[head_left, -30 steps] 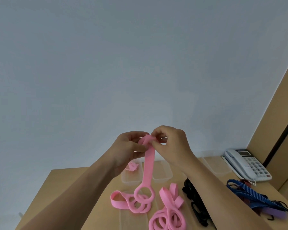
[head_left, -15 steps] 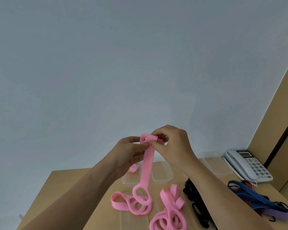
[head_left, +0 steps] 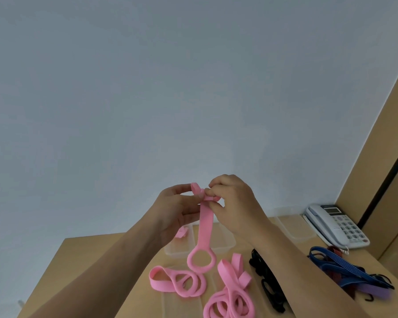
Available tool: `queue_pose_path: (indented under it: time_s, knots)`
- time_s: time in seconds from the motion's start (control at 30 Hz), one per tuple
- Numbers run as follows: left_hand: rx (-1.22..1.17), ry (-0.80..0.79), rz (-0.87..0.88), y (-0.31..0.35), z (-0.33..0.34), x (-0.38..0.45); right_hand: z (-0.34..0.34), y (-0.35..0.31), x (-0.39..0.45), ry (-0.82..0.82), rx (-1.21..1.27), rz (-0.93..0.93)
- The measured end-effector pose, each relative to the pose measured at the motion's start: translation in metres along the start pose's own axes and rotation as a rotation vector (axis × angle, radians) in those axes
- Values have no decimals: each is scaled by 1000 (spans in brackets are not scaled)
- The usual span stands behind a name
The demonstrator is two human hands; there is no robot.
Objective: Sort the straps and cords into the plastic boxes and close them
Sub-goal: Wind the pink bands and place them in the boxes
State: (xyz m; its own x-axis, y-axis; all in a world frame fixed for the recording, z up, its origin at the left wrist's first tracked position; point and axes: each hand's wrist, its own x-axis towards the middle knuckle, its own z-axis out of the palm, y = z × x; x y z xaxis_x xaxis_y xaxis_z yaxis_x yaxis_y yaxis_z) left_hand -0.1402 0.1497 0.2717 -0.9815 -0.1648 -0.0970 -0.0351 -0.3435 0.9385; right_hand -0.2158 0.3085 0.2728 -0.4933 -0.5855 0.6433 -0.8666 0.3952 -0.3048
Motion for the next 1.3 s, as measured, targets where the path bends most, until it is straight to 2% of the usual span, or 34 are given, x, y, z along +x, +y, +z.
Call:
queue_pose_path:
  time_s: [0.13, 0.27, 0.47, 0.63, 0.77, 0.83, 0.97, 1.2, 1.3]
  knots:
    - [18, 61, 33, -3, -3, 3, 0, 1, -2, -66, 36, 14]
    - [64, 30, 59, -3, -5, 5, -1, 1, -1, -77, 45, 67]
    - [115, 40, 90, -3, -8, 9, -3, 0, 1, -231, 20, 123]
    - [128, -11, 55, -6, -9, 8, -4, 0, 2, -135, 104, 153]
    - [273, -77, -24, -9, -9, 6, -5, 1, 2, -117, 140, 183]
    - [270, -110, -28, -9, -10, 6, -6, 1, 2, -103, 149, 195]
    - [209, -62, -4, -9, -12, 7, -8, 0, 2, -84, 158, 201]
    - [139, 75, -2, -13, -10, 6, -6, -3, 2, -36, -11, 109]
    - [90, 63, -5, -12, -7, 4, -3, -6, 1, 18, -35, 97]
